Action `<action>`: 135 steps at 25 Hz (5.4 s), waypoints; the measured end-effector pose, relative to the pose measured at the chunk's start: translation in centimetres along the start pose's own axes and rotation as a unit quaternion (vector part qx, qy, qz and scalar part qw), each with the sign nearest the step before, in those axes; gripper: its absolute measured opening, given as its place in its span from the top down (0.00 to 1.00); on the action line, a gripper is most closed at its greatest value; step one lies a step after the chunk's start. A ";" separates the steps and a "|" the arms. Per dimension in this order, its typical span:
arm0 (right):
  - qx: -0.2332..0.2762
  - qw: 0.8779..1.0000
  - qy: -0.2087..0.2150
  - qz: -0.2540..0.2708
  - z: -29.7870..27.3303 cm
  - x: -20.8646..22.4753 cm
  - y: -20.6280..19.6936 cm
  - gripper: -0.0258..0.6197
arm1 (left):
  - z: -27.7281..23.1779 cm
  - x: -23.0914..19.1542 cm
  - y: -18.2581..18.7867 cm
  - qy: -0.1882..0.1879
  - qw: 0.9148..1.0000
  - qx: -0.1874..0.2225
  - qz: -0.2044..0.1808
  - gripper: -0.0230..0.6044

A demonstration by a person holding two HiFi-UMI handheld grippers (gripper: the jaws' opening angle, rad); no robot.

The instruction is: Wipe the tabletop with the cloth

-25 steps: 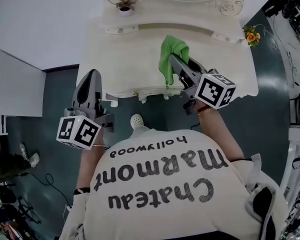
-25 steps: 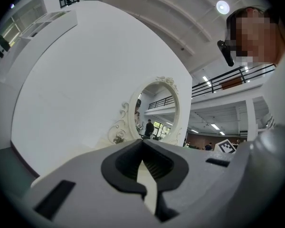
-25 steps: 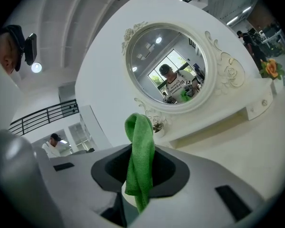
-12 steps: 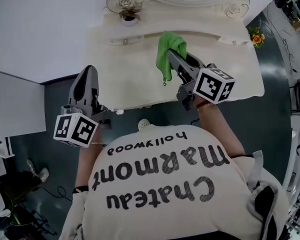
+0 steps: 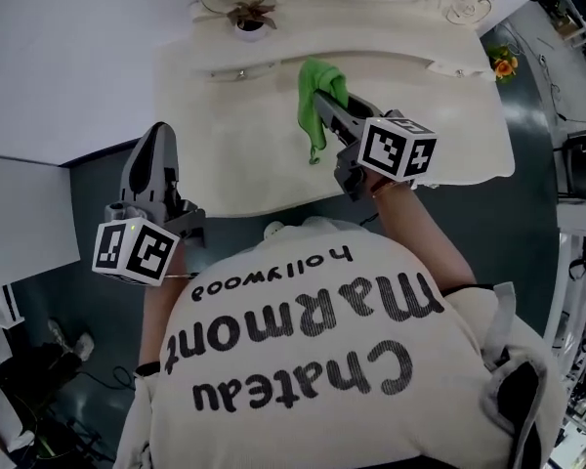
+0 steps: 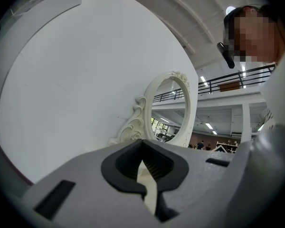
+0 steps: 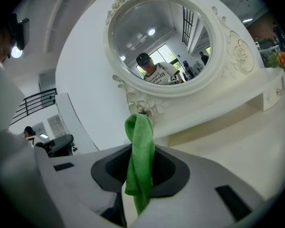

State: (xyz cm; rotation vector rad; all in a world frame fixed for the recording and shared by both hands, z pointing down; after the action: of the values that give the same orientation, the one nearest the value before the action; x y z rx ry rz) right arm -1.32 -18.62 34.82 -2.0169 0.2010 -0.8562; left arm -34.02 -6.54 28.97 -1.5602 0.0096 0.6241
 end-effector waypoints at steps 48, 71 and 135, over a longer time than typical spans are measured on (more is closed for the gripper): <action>-0.282 0.924 -0.065 0.249 -13.0 4.8 -3.1 0.81 | -1.7 0.7 0.1 0.103 0.994 0.018 -0.001 0.95; -0.265 0.934 -0.114 0.209 -8.8 9.5 -2.0 0.81 | -3.9 2.2 -1.3 0.064 0.998 0.000 0.009 0.95; -0.217 0.941 -0.244 0.092 0.5 19.8 0.2 0.81 | -7.3 4.8 -2.6 0.004 0.999 -0.031 0.012 0.95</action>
State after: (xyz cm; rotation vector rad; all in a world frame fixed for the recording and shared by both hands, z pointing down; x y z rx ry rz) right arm 13.77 -27.22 44.27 -2.5059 0.3083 -0.1793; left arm -26.21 -11.24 29.12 -1.6242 0.0146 0.6419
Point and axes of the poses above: the fingertips, and each gripper's own axes: z backward along the fingers, x to its right, y out of its top, the point moved 10 cm from there along z, backward along the fingers, and after that the axes turned 6 degrees about -y, right-handed, at the moved point
